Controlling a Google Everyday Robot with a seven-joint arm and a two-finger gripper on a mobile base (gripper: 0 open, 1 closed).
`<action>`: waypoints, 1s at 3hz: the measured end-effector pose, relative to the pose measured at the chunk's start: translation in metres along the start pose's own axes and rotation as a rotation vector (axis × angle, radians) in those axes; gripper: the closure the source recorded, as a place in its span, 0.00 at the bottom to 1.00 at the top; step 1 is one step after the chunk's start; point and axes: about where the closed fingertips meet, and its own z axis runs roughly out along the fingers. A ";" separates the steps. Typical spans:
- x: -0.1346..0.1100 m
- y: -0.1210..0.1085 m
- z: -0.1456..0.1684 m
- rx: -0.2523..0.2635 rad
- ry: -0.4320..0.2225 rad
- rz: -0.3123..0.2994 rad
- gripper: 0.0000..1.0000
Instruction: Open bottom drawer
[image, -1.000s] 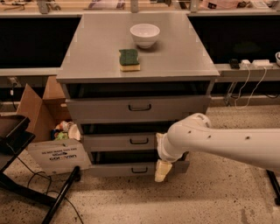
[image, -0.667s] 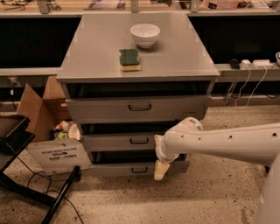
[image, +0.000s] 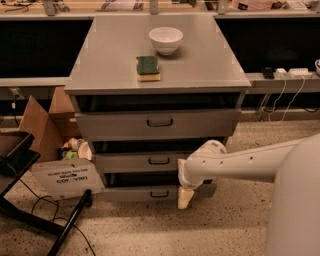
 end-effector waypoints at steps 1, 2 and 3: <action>0.008 0.009 0.041 -0.069 -0.001 0.026 0.00; 0.027 0.014 0.098 -0.103 -0.009 0.046 0.00; 0.046 0.015 0.148 -0.127 -0.004 0.058 0.00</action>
Offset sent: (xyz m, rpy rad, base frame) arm 0.0196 -0.0126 -0.1848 0.0404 0.1610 -0.0308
